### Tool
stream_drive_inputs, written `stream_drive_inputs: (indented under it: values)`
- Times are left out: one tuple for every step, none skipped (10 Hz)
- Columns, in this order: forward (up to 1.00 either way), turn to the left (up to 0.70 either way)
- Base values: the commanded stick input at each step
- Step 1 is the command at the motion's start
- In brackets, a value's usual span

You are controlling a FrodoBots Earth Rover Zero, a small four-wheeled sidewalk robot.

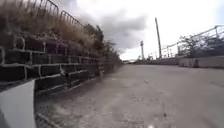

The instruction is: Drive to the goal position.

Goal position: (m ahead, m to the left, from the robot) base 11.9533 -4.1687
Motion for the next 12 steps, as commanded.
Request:
stream_drive_inputs:
  values:
    - [0.7, 0.0]
    - [0.7, 0.0]
    - [0.7, 0.0]
    - [0.7, 0.0]
    - [0.7, 0.0]
    - [0.7, 0.0]
    - [0.7, 0.0]
    - [0.7, 0.0]
    - [0.7, 0.0]
    - [0.7, 0.0]
    - [0.7, 0.0]
    - [0.7, 0.0]
